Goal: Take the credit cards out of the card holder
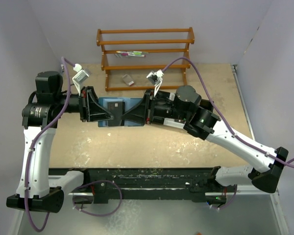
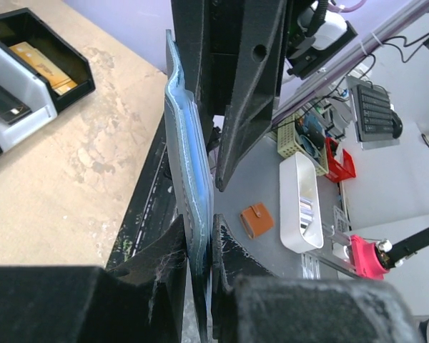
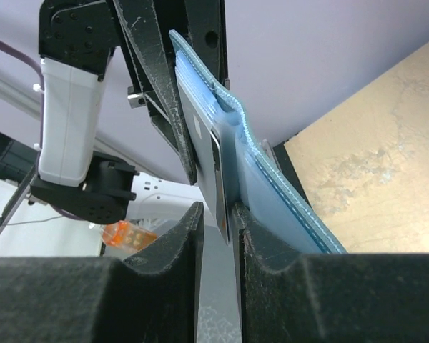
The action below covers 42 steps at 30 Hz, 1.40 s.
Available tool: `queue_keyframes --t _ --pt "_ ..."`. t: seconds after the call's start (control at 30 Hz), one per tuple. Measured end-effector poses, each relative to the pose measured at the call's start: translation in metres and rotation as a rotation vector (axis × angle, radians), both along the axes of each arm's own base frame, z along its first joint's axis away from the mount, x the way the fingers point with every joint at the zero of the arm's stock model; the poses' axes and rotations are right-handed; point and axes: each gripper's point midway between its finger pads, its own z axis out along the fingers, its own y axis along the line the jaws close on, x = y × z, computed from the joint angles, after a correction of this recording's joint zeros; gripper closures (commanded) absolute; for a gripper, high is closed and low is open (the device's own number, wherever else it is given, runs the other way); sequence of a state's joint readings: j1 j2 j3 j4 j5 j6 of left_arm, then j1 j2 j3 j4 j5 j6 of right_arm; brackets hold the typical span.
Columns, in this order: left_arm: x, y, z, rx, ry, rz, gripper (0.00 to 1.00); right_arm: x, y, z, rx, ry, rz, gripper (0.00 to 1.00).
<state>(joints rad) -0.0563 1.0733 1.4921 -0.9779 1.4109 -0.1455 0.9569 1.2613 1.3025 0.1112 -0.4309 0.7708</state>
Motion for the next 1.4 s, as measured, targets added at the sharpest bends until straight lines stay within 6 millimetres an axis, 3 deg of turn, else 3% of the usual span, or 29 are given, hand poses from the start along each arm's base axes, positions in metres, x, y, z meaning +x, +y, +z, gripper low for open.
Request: queue_keyframes --t 0.23,0.33,0.67,0.87,1.17,1.4 --pt "-0.009 0.000 0.009 -0.033 -0.012 -0.042 0.87 -0.006 -0.001 0.008 0.028 -0.001 0.032 0.90" --pt "-0.012 0.000 0.011 -0.038 -0.019 -0.045 0.83 -0.007 -0.001 0.010 0.037 0.005 0.041 1.00" --pt "-0.017 -0.001 0.014 -0.053 0.002 -0.070 0.70 -0.008 -0.005 0.011 0.074 0.002 0.040 1.00" --pt "-0.020 -0.001 0.015 -0.059 0.011 -0.085 0.72 -0.006 -0.010 0.012 0.088 -0.003 0.018 1.00" --pt "-0.019 -0.001 0.013 -0.061 0.031 -0.086 0.88 -0.007 -0.021 0.016 0.104 -0.015 0.003 1.00" --pt "-0.019 -0.001 0.015 -0.062 0.027 -0.087 0.93 -0.008 -0.025 0.017 0.111 -0.021 -0.001 1.00"
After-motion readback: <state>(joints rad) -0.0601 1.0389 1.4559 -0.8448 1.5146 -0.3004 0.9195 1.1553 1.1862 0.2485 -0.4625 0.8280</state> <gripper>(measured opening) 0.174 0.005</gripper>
